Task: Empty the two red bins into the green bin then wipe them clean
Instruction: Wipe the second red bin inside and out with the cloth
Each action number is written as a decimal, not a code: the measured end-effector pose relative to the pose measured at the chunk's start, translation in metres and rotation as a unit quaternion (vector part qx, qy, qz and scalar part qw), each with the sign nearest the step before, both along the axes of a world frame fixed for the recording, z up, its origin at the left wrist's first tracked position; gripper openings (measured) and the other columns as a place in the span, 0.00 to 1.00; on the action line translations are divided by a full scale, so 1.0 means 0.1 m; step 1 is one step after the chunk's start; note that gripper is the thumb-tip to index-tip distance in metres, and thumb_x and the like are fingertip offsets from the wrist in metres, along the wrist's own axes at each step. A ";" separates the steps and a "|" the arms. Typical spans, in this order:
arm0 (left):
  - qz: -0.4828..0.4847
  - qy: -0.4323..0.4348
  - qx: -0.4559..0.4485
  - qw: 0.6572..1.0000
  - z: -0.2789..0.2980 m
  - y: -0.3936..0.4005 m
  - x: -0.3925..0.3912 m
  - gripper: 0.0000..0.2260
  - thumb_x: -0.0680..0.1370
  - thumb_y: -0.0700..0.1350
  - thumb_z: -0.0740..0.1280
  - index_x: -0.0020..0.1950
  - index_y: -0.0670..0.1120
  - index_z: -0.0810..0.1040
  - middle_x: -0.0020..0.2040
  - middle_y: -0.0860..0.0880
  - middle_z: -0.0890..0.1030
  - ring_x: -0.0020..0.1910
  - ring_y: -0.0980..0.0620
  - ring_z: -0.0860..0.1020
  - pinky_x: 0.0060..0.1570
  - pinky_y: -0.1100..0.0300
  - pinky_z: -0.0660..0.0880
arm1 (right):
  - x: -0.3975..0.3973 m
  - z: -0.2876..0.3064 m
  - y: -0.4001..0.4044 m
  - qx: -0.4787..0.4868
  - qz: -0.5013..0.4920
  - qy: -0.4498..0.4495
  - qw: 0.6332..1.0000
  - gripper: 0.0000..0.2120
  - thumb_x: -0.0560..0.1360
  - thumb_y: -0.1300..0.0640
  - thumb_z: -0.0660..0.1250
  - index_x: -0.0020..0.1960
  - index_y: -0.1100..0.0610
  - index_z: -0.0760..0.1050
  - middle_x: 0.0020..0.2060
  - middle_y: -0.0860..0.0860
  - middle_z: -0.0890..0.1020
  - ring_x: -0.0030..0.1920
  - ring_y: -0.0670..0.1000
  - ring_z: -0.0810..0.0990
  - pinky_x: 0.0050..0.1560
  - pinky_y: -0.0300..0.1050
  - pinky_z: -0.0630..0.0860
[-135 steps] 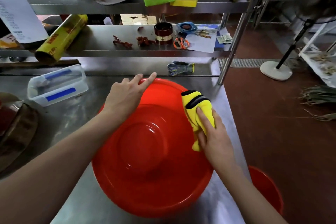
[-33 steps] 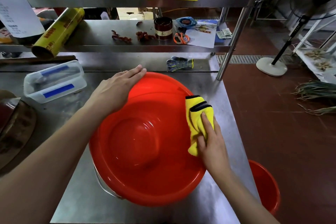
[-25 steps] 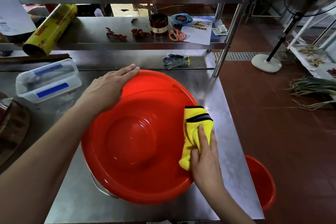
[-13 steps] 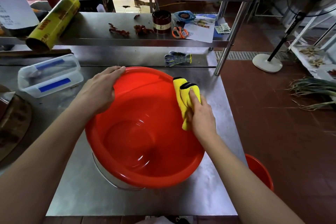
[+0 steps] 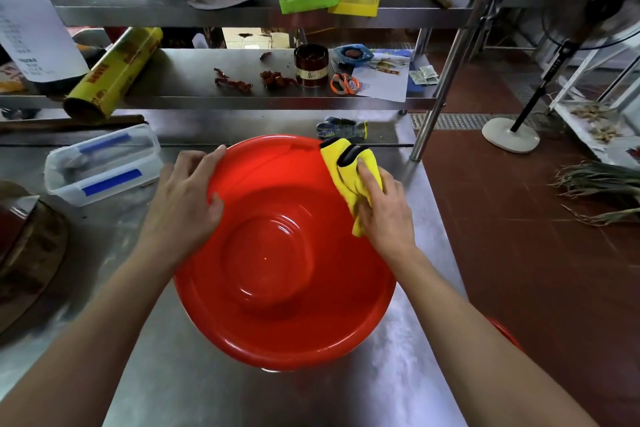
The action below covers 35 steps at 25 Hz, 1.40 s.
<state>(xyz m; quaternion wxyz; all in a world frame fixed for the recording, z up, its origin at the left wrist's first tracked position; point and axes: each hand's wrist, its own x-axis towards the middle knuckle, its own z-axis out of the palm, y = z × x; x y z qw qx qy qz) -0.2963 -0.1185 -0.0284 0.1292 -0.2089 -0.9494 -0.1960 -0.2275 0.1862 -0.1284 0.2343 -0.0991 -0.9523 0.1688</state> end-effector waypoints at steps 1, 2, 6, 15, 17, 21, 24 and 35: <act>0.001 0.020 -0.035 0.999 0.06 0.05 -0.10 0.29 0.78 0.44 0.70 0.78 0.50 0.67 0.66 0.40 0.71 0.64 0.38 0.71 0.61 0.41 0.71 | 0.00 -0.02 0.00 0.004 0.006 0.011 1.000 0.35 0.76 0.63 0.68 0.80 0.47 0.60 0.69 0.57 0.72 0.61 0.61 0.73 0.49 0.59 0.80; -0.008 0.029 -0.070 0.997 0.13 0.11 -0.23 0.28 0.78 0.49 0.70 0.77 0.50 0.68 0.66 0.40 0.72 0.64 0.37 0.71 0.61 0.40 0.71 | 0.00 -0.02 0.00 0.009 0.013 0.027 1.000 0.36 0.75 0.64 0.68 0.79 0.48 0.61 0.68 0.57 0.72 0.61 0.61 0.74 0.48 0.58 0.80; -0.161 -0.051 -0.135 0.976 0.21 0.32 -0.55 0.28 0.83 0.49 0.63 0.82 0.55 0.57 0.81 0.47 0.62 0.78 0.43 0.62 0.76 0.48 0.59 | 0.00 -0.07 -0.02 0.046 0.033 0.086 0.995 0.36 0.72 0.66 0.71 0.77 0.50 0.66 0.68 0.58 0.75 0.61 0.60 0.75 0.46 0.56 0.82; -0.204 -0.066 -0.094 0.972 0.23 0.56 -0.40 0.25 0.83 0.39 0.61 0.81 0.50 0.62 0.79 0.50 0.67 0.75 0.45 0.67 0.69 0.49 0.68 | -0.44 0.23 -0.23 0.078 0.131 0.107 0.982 0.38 0.74 0.61 0.71 0.80 0.49 0.61 0.76 0.57 0.67 0.77 0.58 0.65 0.74 0.60 0.63; -0.195 -0.065 -0.099 0.974 0.21 0.54 -0.42 0.26 0.83 0.39 0.61 0.80 0.50 0.62 0.78 0.50 0.68 0.74 0.44 0.69 0.67 0.46 0.70 | -0.46 0.23 -0.26 0.090 0.129 0.096 0.983 0.41 0.73 0.59 0.73 0.80 0.49 0.58 0.77 0.58 0.66 0.78 0.58 0.63 0.75 0.61 0.62; -0.149 -0.071 -0.092 0.982 0.16 0.44 -0.45 0.27 0.83 0.40 0.60 0.81 0.54 0.60 0.78 0.52 0.67 0.73 0.44 0.69 0.64 0.45 0.72 | -0.30 0.05 -0.20 0.068 0.071 0.030 0.995 0.47 0.69 0.64 0.73 0.82 0.46 0.55 0.80 0.55 0.60 0.80 0.57 0.58 0.77 0.61 0.60; -0.135 -0.081 -0.081 0.984 0.13 0.34 -0.48 0.26 0.83 0.40 0.60 0.81 0.56 0.61 0.77 0.51 0.68 0.71 0.42 0.71 0.64 0.41 0.72 | -0.06 -0.12 -0.08 0.048 0.025 0.000 0.999 0.48 0.68 0.69 0.72 0.81 0.46 0.56 0.80 0.56 0.59 0.79 0.59 0.60 0.72 0.60 0.68; -0.141 -0.114 -0.045 0.982 0.13 0.28 -0.49 0.26 0.84 0.42 0.62 0.79 0.61 0.62 0.75 0.51 0.71 0.72 0.43 0.70 0.70 0.42 0.68 | 0.74 -0.26 -0.18 -0.079 -0.042 -0.070 0.994 0.41 0.79 0.70 0.60 0.82 0.41 0.49 0.82 0.51 0.49 0.81 0.57 0.53 0.64 0.55 0.74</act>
